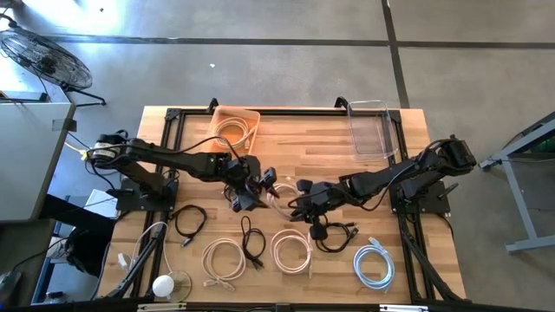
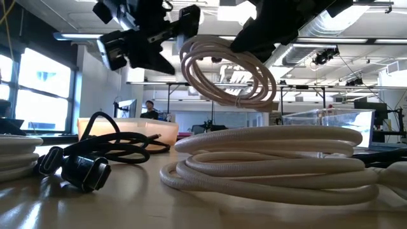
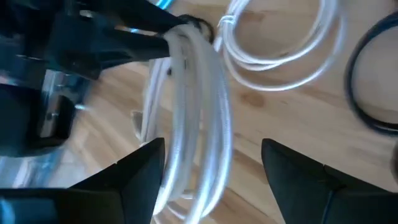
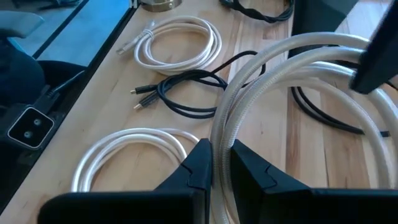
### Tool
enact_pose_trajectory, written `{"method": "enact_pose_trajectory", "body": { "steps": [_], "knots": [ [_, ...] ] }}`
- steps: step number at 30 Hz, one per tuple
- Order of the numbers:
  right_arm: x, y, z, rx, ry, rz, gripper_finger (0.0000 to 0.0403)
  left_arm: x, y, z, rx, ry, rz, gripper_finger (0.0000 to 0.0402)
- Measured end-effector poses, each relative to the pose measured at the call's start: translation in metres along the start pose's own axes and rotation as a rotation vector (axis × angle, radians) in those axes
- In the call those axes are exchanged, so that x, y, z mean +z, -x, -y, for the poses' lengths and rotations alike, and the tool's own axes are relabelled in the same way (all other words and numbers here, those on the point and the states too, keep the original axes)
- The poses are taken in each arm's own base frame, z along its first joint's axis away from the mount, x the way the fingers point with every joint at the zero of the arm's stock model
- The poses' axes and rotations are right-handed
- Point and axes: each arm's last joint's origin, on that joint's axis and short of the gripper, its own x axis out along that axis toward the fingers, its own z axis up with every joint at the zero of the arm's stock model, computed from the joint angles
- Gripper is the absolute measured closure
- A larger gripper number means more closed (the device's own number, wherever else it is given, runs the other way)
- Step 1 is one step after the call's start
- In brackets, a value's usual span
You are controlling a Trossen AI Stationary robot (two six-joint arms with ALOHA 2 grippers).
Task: Pick & Place USB Port
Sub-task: Put the light brown hdmi cable into the orange bin
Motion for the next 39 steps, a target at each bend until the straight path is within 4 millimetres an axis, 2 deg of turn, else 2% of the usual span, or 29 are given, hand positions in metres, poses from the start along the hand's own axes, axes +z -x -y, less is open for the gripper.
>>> {"method": "enact_pose_trajectory", "body": {
  "steps": [8, 12, 16, 21, 22, 32, 39],
  "knots": [
    [-0.001, 0.0, 0.0, -0.003, -0.001, -0.007, 0.0374, -0.003, -0.012, -0.001, 0.013, 0.042, 0.006, 0.0143],
    [-0.001, 0.0, 0.0, -0.004, -0.001, -0.009, 0.0374, -0.002, -0.016, -0.005, 0.062, 0.118, 0.013, 0.0172],
    [-0.002, 0.0, 0.001, -0.024, -0.002, -0.015, 0.0374, -0.003, -0.016, -0.006, 0.078, 0.117, -0.009, 0.0232],
    [-0.002, 0.0, 0.001, -0.031, -0.002, -0.02, 0.0374, -0.003, -0.016, -0.005, 0.074, 0.107, -0.014, 0.0358],
    [-0.002, 0.0, 0.001, -0.03, -0.002, -0.019, 0.0374, -0.004, -0.016, -0.004, 0.072, 0.106, -0.016, 0.0372],
    [-0.002, 0.0, 0.001, -0.049, -0.001, -0.017, 0.0369, -0.004, -0.016, -0.005, 0.084, 0.102, -0.019, 0.0372],
    [0.002, 0.0, 0.002, -0.087, -0.014, 0.026, 0.0279, -0.004, -0.016, -0.007, 0.114, 0.124, -0.047, 0.0392]
  ]
}}
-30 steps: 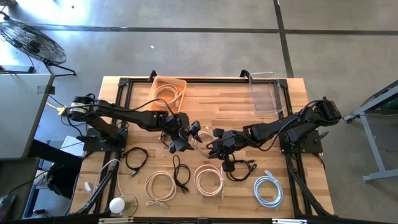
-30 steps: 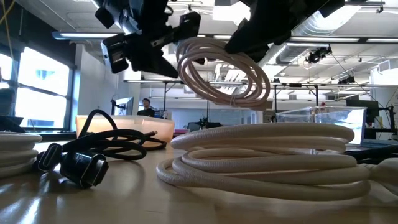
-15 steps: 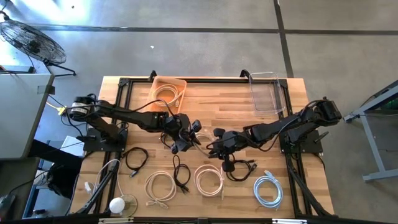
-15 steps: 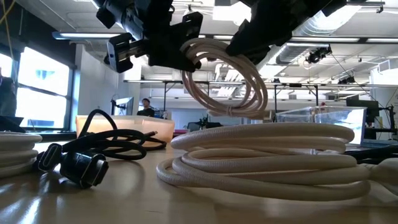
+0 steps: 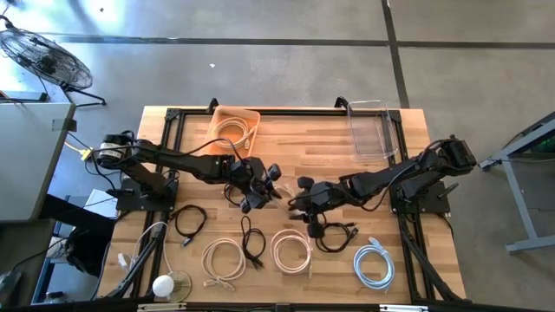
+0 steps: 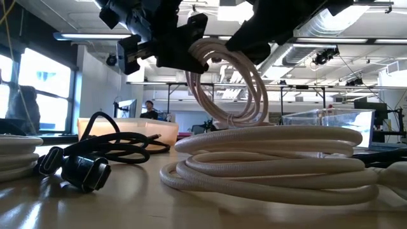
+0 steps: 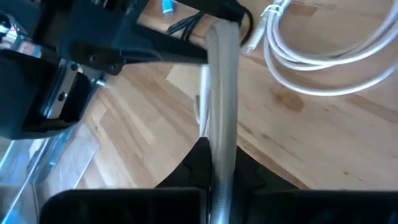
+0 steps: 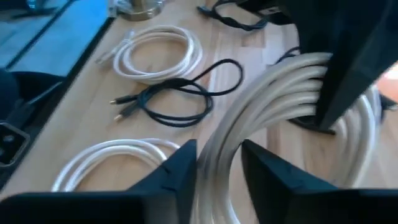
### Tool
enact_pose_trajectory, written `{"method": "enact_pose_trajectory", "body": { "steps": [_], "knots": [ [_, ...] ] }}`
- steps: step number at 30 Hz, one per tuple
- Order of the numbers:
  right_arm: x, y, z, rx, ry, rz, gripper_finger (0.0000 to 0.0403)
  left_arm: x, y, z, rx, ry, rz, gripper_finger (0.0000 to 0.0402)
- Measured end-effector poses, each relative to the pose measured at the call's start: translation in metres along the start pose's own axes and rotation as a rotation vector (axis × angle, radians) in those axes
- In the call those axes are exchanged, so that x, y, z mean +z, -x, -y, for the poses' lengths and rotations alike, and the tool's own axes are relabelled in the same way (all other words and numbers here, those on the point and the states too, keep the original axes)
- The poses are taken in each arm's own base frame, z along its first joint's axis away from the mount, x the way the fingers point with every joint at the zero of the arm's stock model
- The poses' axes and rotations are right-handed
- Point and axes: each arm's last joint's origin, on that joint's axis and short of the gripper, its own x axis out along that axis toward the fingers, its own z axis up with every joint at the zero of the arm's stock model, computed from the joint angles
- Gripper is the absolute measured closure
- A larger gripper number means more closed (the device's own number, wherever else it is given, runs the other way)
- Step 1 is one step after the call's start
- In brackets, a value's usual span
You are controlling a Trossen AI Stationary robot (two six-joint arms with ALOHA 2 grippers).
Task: Pick & Place USB Port
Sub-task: Put the light brown hdmi cable into the orange bin
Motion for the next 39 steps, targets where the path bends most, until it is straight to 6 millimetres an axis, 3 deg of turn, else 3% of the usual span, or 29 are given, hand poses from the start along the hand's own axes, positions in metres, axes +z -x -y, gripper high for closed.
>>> {"method": "enact_pose_trajectory", "body": {
  "steps": [7, 16, 22, 27, 33, 39],
  "knots": [
    [0.0, 0.002, 0.002, -0.079, 0.006, -0.003, 0.0198, 0.0, 0.0, 0.0, 0.056, 0.016, -0.09, 0.0392],
    [0.015, 0.037, 0.006, -0.245, 0.019, 0.059, 0.0192, 0.009, 0.018, 0.011, 0.129, 0.0, -0.333, 0.0392],
    [0.017, 0.059, 0.007, -0.296, -0.007, 0.053, 0.0199, 0.021, 0.05, 0.016, 0.239, -0.023, -0.491, 0.0392],
    [0.015, 0.061, 0.008, -0.343, -0.03, 0.032, 0.0199, 0.021, 0.089, 0.017, 0.386, -0.011, -0.683, 0.0392],
    [0.011, 0.06, 0.01, -0.384, -0.033, -0.001, 0.0199, 0.009, 0.131, 0.015, 0.554, 0.107, -0.854, 0.0392],
    [0.01, 0.06, 0.01, -0.385, -0.051, -0.005, 0.0199, -0.015, 0.148, 0.006, 0.608, 0.204, -0.989, 0.0392]
  ]
}}
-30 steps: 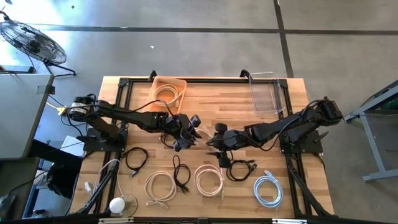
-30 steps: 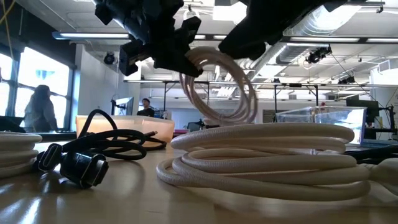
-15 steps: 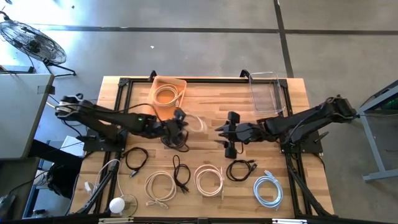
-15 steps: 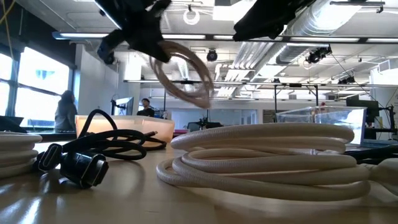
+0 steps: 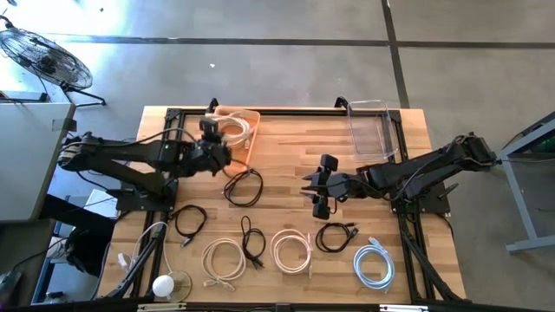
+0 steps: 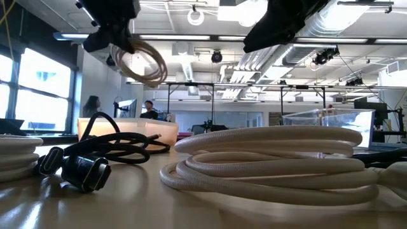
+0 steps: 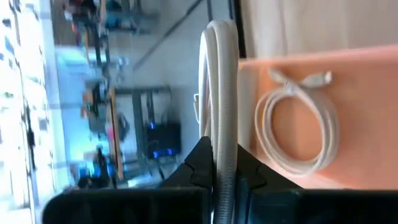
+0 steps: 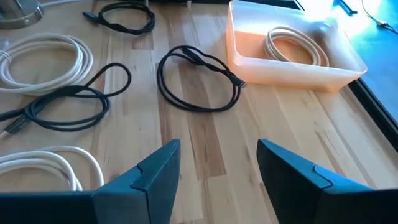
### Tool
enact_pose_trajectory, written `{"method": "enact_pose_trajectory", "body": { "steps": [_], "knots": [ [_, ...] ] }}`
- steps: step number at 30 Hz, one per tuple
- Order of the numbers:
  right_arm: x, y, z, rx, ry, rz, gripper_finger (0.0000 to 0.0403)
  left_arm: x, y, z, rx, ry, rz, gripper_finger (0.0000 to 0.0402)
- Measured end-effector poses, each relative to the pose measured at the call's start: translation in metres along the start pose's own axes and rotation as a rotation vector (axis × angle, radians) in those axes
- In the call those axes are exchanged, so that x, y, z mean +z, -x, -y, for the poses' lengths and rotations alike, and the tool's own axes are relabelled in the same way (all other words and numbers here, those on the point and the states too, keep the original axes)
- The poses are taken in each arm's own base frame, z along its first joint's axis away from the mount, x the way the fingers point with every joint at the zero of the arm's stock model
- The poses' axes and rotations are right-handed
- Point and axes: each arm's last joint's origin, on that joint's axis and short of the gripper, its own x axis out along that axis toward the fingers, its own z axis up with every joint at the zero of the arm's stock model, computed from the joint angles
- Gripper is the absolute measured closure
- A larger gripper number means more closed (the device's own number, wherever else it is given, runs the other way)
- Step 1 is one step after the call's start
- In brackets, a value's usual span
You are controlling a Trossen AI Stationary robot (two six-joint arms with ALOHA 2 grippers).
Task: Pick & Place USB Port
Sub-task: Put the light brown hdmi cable into the orange bin
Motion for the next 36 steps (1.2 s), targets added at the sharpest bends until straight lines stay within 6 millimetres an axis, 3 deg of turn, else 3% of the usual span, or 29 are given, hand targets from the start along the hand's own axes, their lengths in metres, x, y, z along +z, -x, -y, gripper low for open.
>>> {"method": "enact_pose_trajectory", "body": {
  "steps": [8, 16, 23, 32, 36],
  "knots": [
    [-0.001, 0.0, 0.0, 0.001, -0.016, -0.008, 0.0199, -0.009, -0.047, -0.005, -0.167, 0.079, -0.092, 0.0392],
    [-0.003, 0.001, -0.002, 0.01, -0.004, -0.027, 0.0199, -0.005, -0.087, 0.006, -0.295, 0.094, -0.137, 0.0392],
    [-0.005, 0.002, -0.005, 0.015, 0.003, -0.037, 0.0199, 0.007, -0.106, 0.017, -0.305, 0.064, -0.134, 0.0392],
    [-0.005, 0.002, -0.005, 0.016, -0.016, -0.042, 0.0199, 0.004, -0.123, 0.025, -0.356, 0.063, -0.177, 0.0391],
    [-0.006, 0.002, -0.004, 0.016, -0.019, -0.053, 0.0199, 0.001, -0.128, 0.026, -0.436, 0.104, -0.16, 0.0356]
  ]
}}
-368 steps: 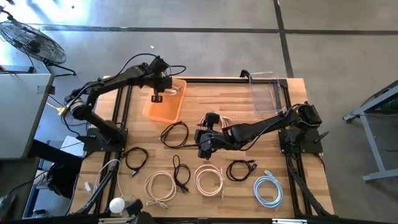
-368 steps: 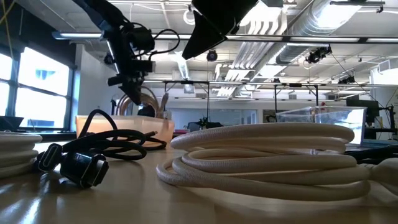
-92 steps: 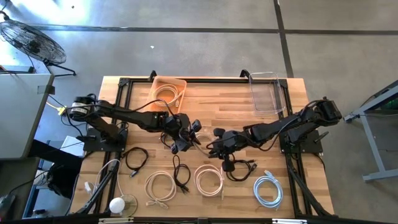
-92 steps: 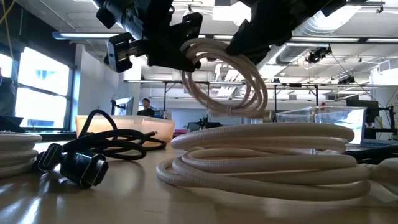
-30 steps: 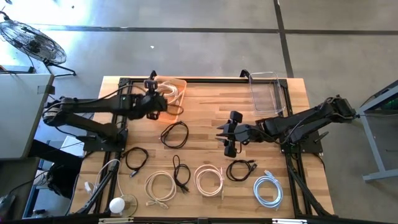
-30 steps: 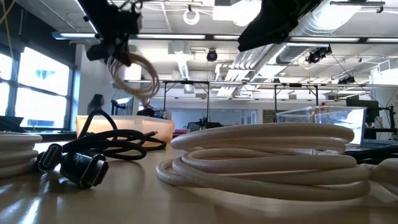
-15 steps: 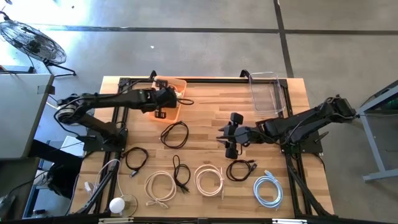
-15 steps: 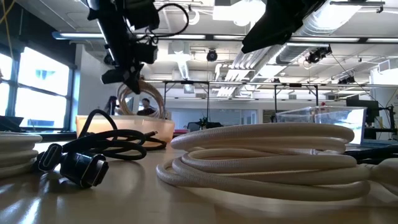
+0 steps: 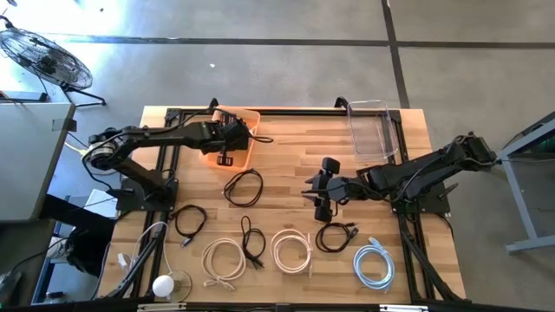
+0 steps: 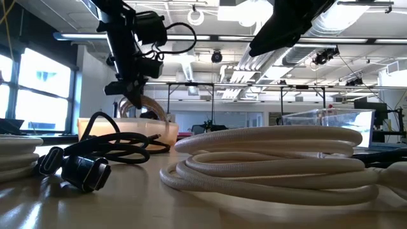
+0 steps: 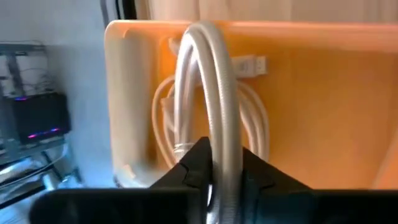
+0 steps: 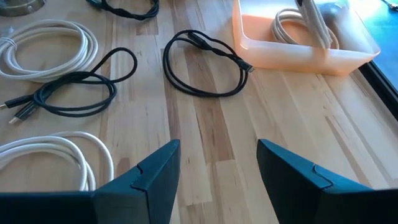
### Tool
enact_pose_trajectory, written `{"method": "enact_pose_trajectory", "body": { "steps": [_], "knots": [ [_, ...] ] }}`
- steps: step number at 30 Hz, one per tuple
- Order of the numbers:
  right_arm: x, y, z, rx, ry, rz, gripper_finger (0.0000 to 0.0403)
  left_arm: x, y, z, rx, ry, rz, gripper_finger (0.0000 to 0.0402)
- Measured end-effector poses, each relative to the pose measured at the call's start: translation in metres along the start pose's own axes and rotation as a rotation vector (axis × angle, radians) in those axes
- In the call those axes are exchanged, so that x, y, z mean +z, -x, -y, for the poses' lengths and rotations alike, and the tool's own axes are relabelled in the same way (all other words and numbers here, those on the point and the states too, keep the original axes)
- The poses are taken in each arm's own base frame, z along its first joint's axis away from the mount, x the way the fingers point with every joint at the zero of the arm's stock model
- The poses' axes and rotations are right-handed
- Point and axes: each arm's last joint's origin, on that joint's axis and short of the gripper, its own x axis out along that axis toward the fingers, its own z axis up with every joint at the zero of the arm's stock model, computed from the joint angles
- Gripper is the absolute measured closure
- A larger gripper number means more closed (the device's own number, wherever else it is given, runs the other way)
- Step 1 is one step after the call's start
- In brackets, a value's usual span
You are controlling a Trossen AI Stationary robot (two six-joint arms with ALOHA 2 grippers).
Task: Pick & Place USB Port
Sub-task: Put the light brown hdmi cable into the orange bin
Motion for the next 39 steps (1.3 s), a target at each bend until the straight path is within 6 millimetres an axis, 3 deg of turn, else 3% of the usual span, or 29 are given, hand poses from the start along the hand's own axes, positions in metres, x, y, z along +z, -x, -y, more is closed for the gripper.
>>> {"method": "enact_pose_trajectory", "body": {
  "steps": [7, 11, 27, 39],
  "knots": [
    [0.0, 0.0, 0.0, -0.001, 0.0, 0.0, 0.0198, -0.0053, -0.0015, 0.0017, -0.036, 0.051, -0.043, 0.0287],
    [0.0, 0.0, 0.0, -0.001, 0.0, 0.0, 0.0199, -0.0052, -0.0012, 0.0046, -0.116, 0.08, -0.012, 0.0262],
    [0.0, -0.0001, 0.0, -0.001, -0.009, 0.0, 0.0199, -0.005, -0.0012, 0.0046, -0.116, 0.089, -0.011, 0.0166],
    [-0.0007, -0.0001, 0.0001, -0.001, -0.006, -0.007, 0.0199, -0.0056, 0.0016, 0.0035, -0.134, 0.04, -0.024, 0.0149]
  ]
}}
